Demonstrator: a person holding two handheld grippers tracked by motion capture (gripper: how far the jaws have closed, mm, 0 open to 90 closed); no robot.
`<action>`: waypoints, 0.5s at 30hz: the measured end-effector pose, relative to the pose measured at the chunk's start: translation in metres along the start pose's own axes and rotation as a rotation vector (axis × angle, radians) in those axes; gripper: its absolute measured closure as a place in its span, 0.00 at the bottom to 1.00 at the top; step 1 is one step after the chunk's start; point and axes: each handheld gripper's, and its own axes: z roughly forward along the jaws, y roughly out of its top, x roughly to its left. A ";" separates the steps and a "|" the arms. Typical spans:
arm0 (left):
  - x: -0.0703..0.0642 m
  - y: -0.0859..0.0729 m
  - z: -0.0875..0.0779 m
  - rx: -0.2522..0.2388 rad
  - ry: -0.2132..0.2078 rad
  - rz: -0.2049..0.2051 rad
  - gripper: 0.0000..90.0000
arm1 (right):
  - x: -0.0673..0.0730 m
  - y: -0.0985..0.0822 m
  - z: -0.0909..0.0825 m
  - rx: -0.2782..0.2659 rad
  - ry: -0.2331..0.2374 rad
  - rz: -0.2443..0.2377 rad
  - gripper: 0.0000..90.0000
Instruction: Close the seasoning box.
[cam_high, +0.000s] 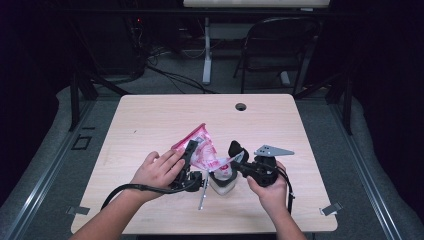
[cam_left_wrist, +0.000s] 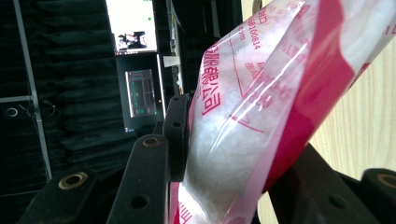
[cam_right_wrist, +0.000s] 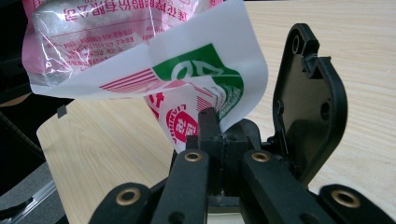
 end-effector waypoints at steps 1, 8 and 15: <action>0.001 0.000 0.000 -0.004 0.009 0.006 0.76 | 0.000 0.000 0.000 0.000 0.000 0.000 1.00; 0.000 -0.001 0.000 -0.005 0.008 0.009 0.76 | 0.000 0.000 0.000 -0.001 0.000 0.002 1.00; 0.000 -0.002 0.000 -0.003 0.006 0.011 0.76 | 0.000 0.000 0.000 -0.004 -0.001 -0.004 1.00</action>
